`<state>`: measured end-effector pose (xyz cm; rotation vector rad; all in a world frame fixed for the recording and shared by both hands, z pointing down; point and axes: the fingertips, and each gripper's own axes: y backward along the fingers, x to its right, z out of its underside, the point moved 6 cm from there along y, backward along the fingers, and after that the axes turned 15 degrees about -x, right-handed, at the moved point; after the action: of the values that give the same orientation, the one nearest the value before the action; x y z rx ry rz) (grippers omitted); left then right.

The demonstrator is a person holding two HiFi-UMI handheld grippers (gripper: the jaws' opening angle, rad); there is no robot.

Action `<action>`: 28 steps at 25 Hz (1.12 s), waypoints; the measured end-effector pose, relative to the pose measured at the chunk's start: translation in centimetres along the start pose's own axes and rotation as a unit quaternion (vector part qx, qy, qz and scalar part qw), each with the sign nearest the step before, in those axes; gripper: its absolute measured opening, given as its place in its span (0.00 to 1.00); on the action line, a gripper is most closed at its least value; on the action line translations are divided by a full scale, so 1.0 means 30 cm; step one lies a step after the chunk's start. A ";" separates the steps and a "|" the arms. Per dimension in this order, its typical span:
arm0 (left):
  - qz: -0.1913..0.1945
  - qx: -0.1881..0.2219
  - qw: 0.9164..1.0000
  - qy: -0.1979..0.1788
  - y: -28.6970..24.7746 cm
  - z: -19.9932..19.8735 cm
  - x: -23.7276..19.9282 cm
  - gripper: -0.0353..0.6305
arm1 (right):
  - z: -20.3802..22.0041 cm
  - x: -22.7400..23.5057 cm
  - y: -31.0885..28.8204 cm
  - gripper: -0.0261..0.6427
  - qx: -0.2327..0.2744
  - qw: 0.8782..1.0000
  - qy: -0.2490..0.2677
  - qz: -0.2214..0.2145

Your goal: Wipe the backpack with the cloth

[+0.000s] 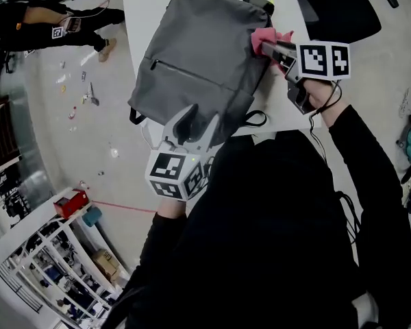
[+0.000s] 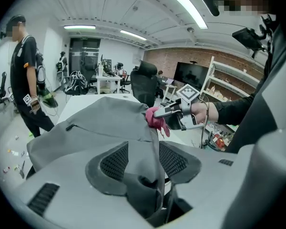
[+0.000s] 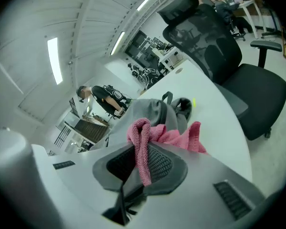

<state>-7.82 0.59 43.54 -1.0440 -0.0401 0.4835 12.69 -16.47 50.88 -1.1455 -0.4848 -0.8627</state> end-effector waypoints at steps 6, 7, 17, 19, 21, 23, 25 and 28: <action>0.030 0.007 0.998 -0.050 -0.032 -0.067 0.012 0.38 | 0.238 -0.147 -0.072 0.13 -0.063 0.997 0.035 -0.002; 0.038 0.010 0.998 -0.058 -0.041 -0.080 0.014 0.38 | 0.260 -0.163 -0.068 0.13 -0.067 0.997 0.032 -0.009; 0.099 0.023 0.991 -0.087 -0.050 -0.040 -0.101 0.38 | 0.408 -0.400 -0.156 0.13 -0.091 0.991 0.084 -0.057; 0.128 0.033 0.987 -0.095 -0.075 -0.058 -0.068 0.37 | 0.386 -0.404 -0.105 0.13 -0.088 0.990 0.103 -0.028; 0.153 0.042 0.981 -0.109 -0.087 -0.080 -0.035 0.37 | 0.355 -0.413 -0.052 0.13 -0.075 0.991 0.114 -0.003; 0.166 0.044 0.978 -0.120 -0.068 -0.070 -0.026 0.37 | 0.332 -0.446 -0.023 0.13 -0.052 0.993 0.105 -0.003; 0.178 0.047 0.975 -0.125 -0.045 -0.055 -0.031 0.36 | 0.301 -0.488 0.003 0.13 -0.016 0.996 0.085 -0.015; 0.197 0.058 0.971 -0.124 -0.028 -0.048 -0.041 0.36 | 0.251 -0.540 0.051 0.13 0.051 0.996 0.070 -0.020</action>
<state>-8.23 -1.44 43.74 -0.8726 -0.0263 0.9653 4.90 -3.75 40.96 -0.9789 -0.4325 -0.9351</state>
